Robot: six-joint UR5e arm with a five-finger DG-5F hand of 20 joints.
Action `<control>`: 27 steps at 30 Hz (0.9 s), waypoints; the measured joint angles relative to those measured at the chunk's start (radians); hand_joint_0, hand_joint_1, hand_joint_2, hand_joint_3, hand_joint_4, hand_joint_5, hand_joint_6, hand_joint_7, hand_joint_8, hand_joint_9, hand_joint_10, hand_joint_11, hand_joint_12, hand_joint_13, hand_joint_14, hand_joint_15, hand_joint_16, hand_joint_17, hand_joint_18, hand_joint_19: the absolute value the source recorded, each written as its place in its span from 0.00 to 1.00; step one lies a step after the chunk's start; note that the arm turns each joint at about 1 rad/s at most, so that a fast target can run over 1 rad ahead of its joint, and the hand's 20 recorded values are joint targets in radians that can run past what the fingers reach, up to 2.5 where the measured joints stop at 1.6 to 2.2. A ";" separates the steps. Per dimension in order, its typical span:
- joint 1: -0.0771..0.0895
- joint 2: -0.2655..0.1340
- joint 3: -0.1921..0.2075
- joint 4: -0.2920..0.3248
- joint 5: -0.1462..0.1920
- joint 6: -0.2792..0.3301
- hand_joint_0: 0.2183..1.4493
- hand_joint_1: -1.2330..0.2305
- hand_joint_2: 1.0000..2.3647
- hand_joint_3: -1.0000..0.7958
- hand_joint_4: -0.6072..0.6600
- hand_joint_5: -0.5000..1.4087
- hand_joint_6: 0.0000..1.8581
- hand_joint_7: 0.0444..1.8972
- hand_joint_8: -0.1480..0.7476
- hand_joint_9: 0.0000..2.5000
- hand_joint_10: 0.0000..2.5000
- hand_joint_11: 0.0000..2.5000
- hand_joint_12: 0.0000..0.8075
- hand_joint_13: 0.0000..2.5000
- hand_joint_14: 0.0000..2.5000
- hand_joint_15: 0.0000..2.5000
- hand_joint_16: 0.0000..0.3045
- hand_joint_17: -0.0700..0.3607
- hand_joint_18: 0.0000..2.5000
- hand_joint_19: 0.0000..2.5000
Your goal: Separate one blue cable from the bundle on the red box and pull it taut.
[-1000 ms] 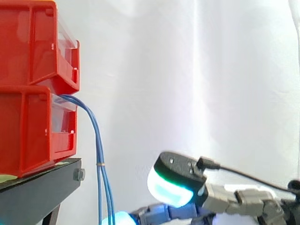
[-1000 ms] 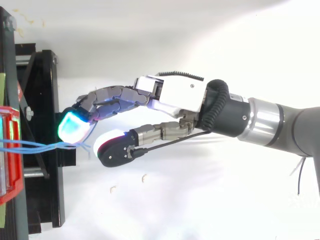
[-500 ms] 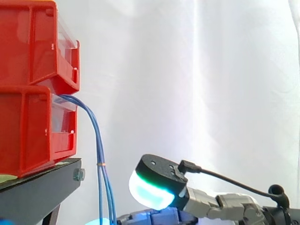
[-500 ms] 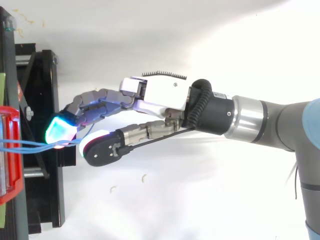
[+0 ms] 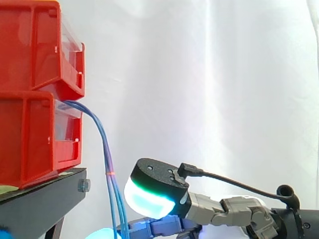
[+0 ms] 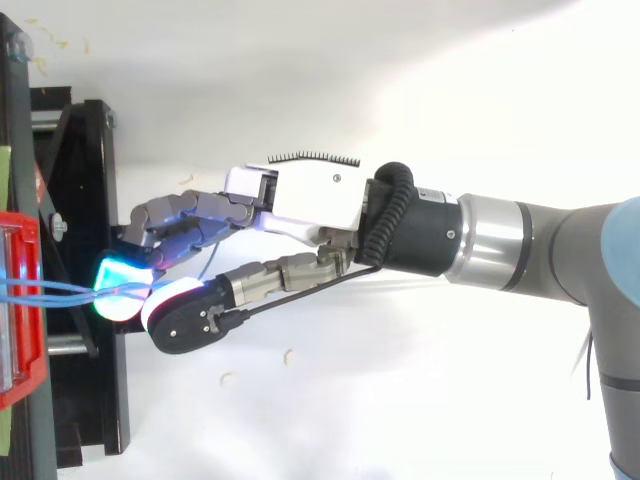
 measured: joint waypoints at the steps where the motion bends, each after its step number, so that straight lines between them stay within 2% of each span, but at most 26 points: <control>1: 0.000 0.000 0.000 0.000 0.000 0.000 0.25 0.47 0.00 0.28 0.72 0.21 0.27 0.59 0.54 0.27 0.00 0.10 0.46 0.13 0.00 0.04 0.18 0.44 0.13 0.08; 9: 0.002 0.017 0.001 -0.012 0.002 0.003 0.27 0.44 0.00 0.30 0.69 0.21 0.27 0.65 0.53 0.28 0.00 0.11 0.45 0.15 0.00 0.05 0.17 0.43 0.15 0.08; 14: 0.002 0.034 0.001 -0.040 -0.002 0.003 0.28 0.42 0.00 0.32 0.66 0.22 0.27 0.71 0.53 0.29 0.00 0.11 0.44 0.15 0.00 0.05 0.17 0.43 0.16 0.09; 21: -0.003 0.059 0.000 -0.095 -0.020 0.000 0.30 0.39 0.01 0.41 0.64 0.20 0.33 0.63 0.53 0.31 0.00 0.14 0.46 0.19 0.00 0.06 0.16 0.42 0.20 0.11; 25: -0.004 0.076 0.000 -0.124 -0.023 -0.005 0.30 0.38 0.01 0.40 0.64 0.20 0.34 0.62 0.54 0.32 0.00 0.14 0.47 0.20 0.00 0.07 0.16 0.42 0.22 0.11; 27: -0.003 0.084 0.000 -0.145 -0.024 -0.010 0.29 0.37 0.01 0.37 0.65 0.20 0.34 0.62 0.54 0.32 0.00 0.15 0.47 0.20 0.00 0.07 0.16 0.42 0.22 0.11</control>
